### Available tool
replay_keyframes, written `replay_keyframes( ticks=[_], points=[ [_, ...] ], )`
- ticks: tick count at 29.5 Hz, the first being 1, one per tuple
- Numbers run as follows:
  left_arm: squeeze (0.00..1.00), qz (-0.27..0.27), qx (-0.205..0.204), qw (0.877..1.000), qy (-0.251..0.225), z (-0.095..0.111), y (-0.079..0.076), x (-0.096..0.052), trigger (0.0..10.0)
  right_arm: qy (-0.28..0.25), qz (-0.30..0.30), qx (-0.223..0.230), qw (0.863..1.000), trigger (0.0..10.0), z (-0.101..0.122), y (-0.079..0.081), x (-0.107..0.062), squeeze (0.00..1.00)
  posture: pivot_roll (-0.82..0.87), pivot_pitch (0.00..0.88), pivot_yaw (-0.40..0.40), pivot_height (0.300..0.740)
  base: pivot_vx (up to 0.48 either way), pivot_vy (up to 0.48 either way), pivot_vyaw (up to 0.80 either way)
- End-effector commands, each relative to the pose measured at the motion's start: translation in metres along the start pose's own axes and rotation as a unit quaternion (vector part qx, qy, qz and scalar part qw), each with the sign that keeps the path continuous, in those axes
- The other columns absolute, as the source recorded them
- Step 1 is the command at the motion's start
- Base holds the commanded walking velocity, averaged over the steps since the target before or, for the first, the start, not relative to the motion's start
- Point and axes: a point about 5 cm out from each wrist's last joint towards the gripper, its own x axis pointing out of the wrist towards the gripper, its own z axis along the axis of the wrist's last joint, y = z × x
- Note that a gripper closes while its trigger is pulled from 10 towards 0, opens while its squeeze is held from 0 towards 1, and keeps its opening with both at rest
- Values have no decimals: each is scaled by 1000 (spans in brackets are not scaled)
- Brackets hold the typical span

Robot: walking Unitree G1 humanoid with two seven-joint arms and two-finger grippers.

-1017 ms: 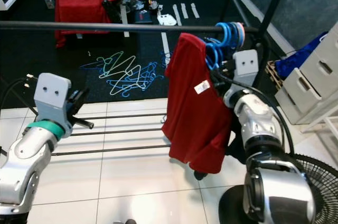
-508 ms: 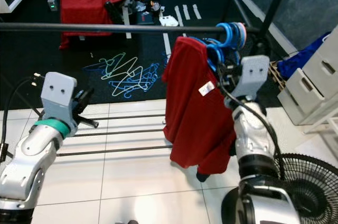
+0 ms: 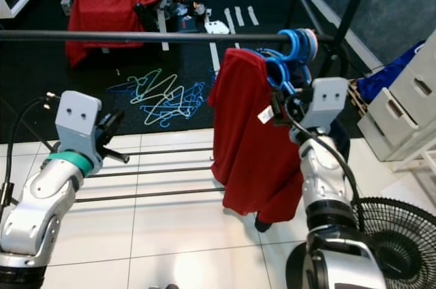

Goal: Hang hanger

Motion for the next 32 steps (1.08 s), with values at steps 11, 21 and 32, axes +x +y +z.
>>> replay_keyframes(
  ticks=[11, 21, 32],
  points=[
    [0, -3, -2, 1000, 5, -3, 1, -1, 10000, 97, -6, -92, 991, 10000, -19, -4, 5, 0, 57, 78, 118, 740, 0, 0, 0],
    [0, -4, -2, 1000, 7, -3, 0, -3, 10000, 52, -38, -186, 980, 10000, 4, -14, 14, 0, 57, 83, 123, 740, 0, 0, 0],
    [0, -6, -2, 1000, 7, -4, -1, -5, 10000, 43, -17, -183, 982, 10000, 4, -7, 16, 0, 63, 83, 122, 740, 0, 0, 0]
  ],
)
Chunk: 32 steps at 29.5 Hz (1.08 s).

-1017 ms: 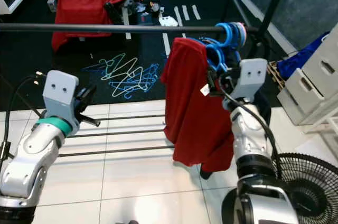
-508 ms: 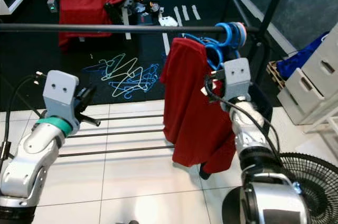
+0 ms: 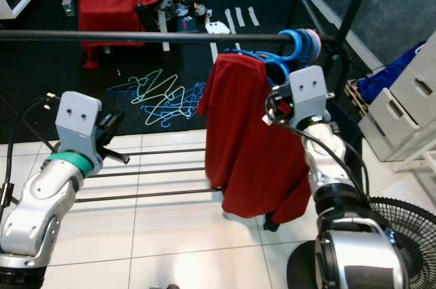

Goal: Hang hanger

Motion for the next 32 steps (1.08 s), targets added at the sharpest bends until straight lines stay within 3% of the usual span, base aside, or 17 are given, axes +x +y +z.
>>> replay_keyframes(
  ticks=[1, 3, 9, 14, 28, 29, 31, 32],
  points=[
    [0, -5, -2, 1000, 4, -1, -1, -3, 10000, 24, 7, -17, 1000, 10000, -8, 4, -2, 0, 66, 82, 120, 740, 0, 0, 0],
    [0, -5, -2, 1000, 3, -1, -2, -2, 10000, 57, 6, -55, 997, 10000, -19, 5, -5, 0, 72, 81, 118, 740, 0, 0, 0],
    [0, -2, 0, 1000, 5, -1, 1, -4, 10000, 110, 6, -100, 989, 10000, -37, 5, -11, 0, 77, 83, 120, 740, 0, 0, 0],
    [0, -3, 0, 1000, 5, -1, 1, -4, 10000, 118, 11, -96, 988, 10000, -40, 5, -12, 0, 78, 84, 120, 740, 0, 0, 0],
    [0, -5, -2, 1000, 6, -1, -1, -4, 10000, 73, 88, -98, 989, 10000, -26, 26, -6, 0, 73, 91, 120, 740, 0, 0, 0],
    [0, -5, -2, 1000, 6, -1, -2, -4, 10000, 69, 116, -102, 986, 10000, -25, 36, -6, 0, 78, 91, 115, 740, 0, 0, 0],
    [0, -5, -2, 1000, 6, -1, -2, -4, 10000, 69, 116, -102, 986, 10000, -25, 36, -6, 0, 78, 91, 115, 740, 0, 0, 0],
    [0, -4, -2, 1000, 6, -1, -1, -4, 10000, 72, 149, -108, 980, 10000, -27, 47, -7, 0, 80, 91, 115, 740, 0, 0, 0]
  ],
)
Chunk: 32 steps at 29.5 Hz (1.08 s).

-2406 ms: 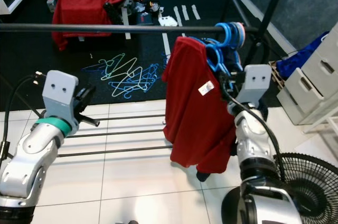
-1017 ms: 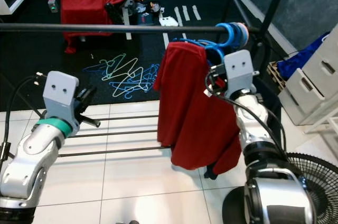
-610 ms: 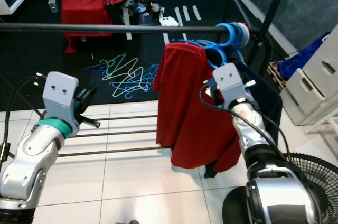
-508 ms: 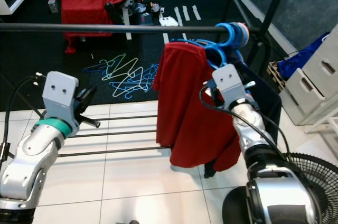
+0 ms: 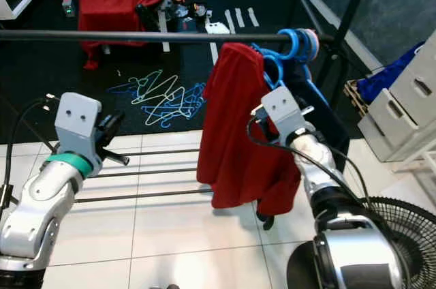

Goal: Hang hanger

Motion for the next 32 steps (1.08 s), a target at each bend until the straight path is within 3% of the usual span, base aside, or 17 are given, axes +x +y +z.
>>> replay_keyframes(
  ticks=[1, 5, 6, 8, 9, 12, 20, 21, 23, 24, 26, 27, 30, 31, 32],
  points=[
    [0, -2, -3, 1000, 9, -3, 0, -3, 10000, -2, 43, -12, 999, 10000, 3, 15, 3, 0, 80, 91, 115, 740, 0, 0, 0],
    [0, -2, -3, 1000, 9, -3, 0, -3, 10000, -2, 43, -12, 999, 10000, 3, 15, 3, 0, 80, 91, 115, 740, 0, 0, 0],
    [0, -1, -3, 1000, 9, -3, 0, -3, 10000, 6, 80, -18, 997, 10000, 1, 25, 3, 0, 81, 92, 115, 740, 0, 0, 0],
    [0, -1, -3, 1000, 9, -3, 0, -3, 10000, 6, 80, -18, 997, 10000, 1, 25, 3, 0, 81, 92, 115, 740, 0, 0, 0],
    [0, 0, -3, 1000, 9, -3, 0, -4, 10000, 14, 121, -33, 992, 10000, -1, 35, 3, 0, 83, 93, 115, 740, 0, 0, 0],
    [0, 1, -3, 1000, 9, -3, 1, -4, 10000, 17, 146, -51, 988, 10000, -1, 40, 3, 0, 83, 95, 115, 740, 0, 0, 0],
    [0, 1, -3, 1000, 10, -3, 0, -4, 10000, -4, 154, -67, 986, 10000, 11, 39, 8, 0, 82, 97, 117, 740, 0, 0, 0],
    [0, 0, -4, 1000, 11, -3, 0, -5, 10000, -40, 131, -59, 989, 10000, 25, 33, 11, 0, 79, 99, 117, 740, 0, 0, 0],
    [0, 0, -4, 1000, 11, -3, 0, -5, 10000, -40, 131, -59, 989, 10000, 25, 33, 11, 0, 79, 99, 117, 740, 0, 0, 0],
    [0, 0, -5, 1000, 12, -4, -1, -5, 10000, -81, 102, -47, 990, 10000, 39, 25, 13, 0, 74, 100, 118, 740, 0, 0, 0],
    [0, 0, -5, 1000, 12, -4, -1, -5, 10000, -81, 102, -47, 990, 10000, 39, 25, 13, 0, 74, 100, 118, 740, 0, 0, 0],
    [0, -3, -7, 1000, 12, -4, -3, -5, 10000, -146, 63, -30, 987, 10000, 60, 17, 11, 0, 63, 101, 117, 740, 0, 0, 0],
    [0, -3, -7, 1000, 12, -4, -3, -5, 10000, -146, 63, -30, 987, 10000, 60, 17, 11, 0, 63, 101, 117, 740, 0, 0, 0],
    [0, -5, -9, 1000, 12, -5, -4, -4, 10000, -204, 27, -14, 978, 10000, 79, 11, 6, 0, 56, 101, 117, 740, 0, 0, 0],
    [0, -5, -9, 1000, 12, -5, -4, -4, 10000, -204, 27, -14, 978, 10000, 79, 11, 6, 0, 56, 101, 117, 740, 0, 0, 0]
  ],
)
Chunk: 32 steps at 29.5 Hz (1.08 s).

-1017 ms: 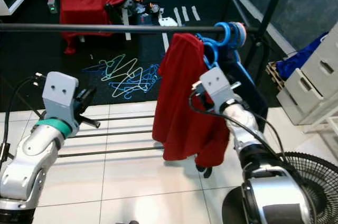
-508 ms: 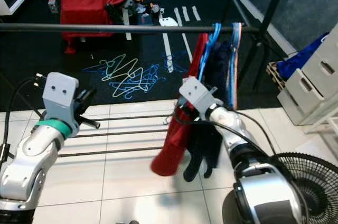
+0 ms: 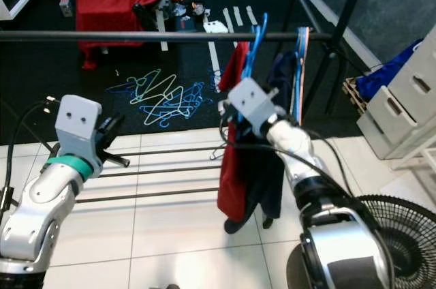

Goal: Hang hanger

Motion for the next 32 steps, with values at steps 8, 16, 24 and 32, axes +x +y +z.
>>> replay_keyframes(
  ticks=[8, 16, 24, 32],
  points=[
    [0, -13, -13, 1000, 5, -4, -8, 2, 10000, -146, -140, 234, 951, 10000, 63, 12, -18, 0, 19, 89, 123, 740, 0, 0, 0],
    [0, -14, -15, 1000, -1, -2, -9, 6, 10000, -164, -94, 471, 862, 10000, 70, 42, -28, 0, 15, 76, 112, 740, 0, 0, 0],
    [0, -11, -16, 1000, -2, -2, -9, 6, 10000, -80, -119, 449, 882, 10000, 37, 36, -24, 0, 21, 74, 107, 740, 0, 0, 0],
    [0, -10, -16, 1000, -3, -2, -9, 6, 10000, 100, -216, 188, 953, 10000, -27, -20, -39, 0, 22, 72, 105, 740, 0, 0, 0]
  ],
)
